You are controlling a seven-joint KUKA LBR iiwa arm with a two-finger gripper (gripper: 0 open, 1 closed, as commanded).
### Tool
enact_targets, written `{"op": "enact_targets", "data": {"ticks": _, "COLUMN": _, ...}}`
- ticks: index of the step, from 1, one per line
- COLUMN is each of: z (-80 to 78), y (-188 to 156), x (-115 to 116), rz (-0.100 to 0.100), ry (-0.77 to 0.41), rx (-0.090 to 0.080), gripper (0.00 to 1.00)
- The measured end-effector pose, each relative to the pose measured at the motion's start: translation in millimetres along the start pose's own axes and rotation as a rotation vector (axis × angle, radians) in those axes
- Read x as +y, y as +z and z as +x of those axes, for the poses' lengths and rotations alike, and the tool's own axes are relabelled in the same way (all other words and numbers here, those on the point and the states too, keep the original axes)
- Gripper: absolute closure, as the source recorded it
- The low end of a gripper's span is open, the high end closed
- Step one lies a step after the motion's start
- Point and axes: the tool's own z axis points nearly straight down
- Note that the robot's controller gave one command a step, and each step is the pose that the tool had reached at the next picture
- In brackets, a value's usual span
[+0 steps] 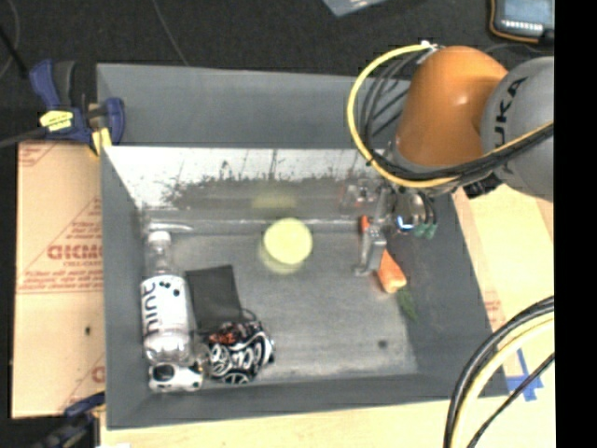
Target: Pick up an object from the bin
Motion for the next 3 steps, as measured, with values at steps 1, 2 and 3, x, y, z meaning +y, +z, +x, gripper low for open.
{"op": "enact_targets", "data": {"ticks": 1, "z": -1.3, "y": -5, "x": 0, "rz": 0.001, "ry": -0.001, "rx": -0.008, "gripper": 0.00}}
{"op": "enact_targets", "data": {"ticks": 2, "z": -8.9, "y": 18, "x": 23, "rz": 0.004, "ry": -0.048, "rx": -0.015, "gripper": 0.00}}
{"op": "enact_targets", "data": {"ticks": 3, "z": -13.2, "y": 67, "x": 44, "rz": -0.001, "ry": -0.079, "rx": -0.014, "gripper": 0.00}}
